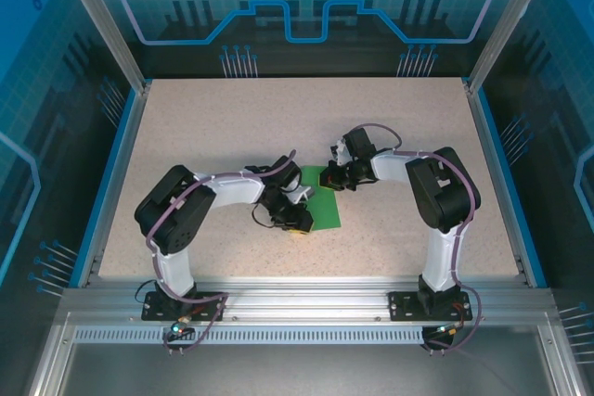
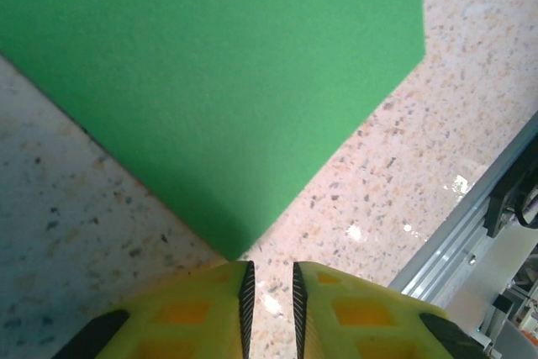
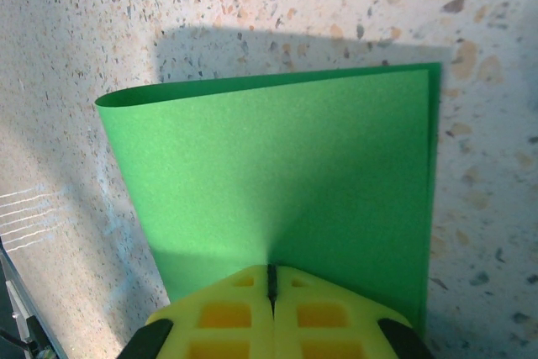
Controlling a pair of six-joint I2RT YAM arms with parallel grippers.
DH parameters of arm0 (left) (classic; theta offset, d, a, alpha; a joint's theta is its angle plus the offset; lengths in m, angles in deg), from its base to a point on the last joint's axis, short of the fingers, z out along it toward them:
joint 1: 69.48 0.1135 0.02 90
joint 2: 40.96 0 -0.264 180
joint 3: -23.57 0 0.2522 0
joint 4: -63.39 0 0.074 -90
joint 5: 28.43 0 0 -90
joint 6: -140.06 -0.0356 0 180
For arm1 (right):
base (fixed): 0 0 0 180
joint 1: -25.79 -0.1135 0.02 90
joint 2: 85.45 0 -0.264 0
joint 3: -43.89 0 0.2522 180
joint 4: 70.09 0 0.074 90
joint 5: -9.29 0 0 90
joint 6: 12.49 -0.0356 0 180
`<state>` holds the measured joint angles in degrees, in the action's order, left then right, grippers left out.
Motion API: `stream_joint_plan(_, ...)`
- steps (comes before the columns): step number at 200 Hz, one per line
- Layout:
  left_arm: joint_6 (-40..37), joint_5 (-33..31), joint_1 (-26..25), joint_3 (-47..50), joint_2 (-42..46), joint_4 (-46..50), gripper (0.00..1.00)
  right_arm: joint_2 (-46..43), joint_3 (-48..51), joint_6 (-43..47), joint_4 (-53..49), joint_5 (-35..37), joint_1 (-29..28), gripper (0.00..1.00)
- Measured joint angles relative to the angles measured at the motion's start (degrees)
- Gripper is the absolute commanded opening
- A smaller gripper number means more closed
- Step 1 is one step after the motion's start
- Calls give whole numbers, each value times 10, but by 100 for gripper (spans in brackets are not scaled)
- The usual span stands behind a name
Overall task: Fold a paper plane with a square sheet of paper (fold left side to right side)
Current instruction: First fold the square sheet of paper in half at the center of the table, then hold the square sheet of paper at the center of the table.
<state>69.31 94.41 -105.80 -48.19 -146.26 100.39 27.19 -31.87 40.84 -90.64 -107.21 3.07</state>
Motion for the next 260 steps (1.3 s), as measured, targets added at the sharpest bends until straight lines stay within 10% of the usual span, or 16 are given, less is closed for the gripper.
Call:
stream_joint_plan(157,38,-17,80,-155,-122,-21,26,-5,12,-5,19,0,0,6)
stream_joint_plan(260,49,-22,80,-152,-122,-30,26,-116,37,22,13,36,0,27)
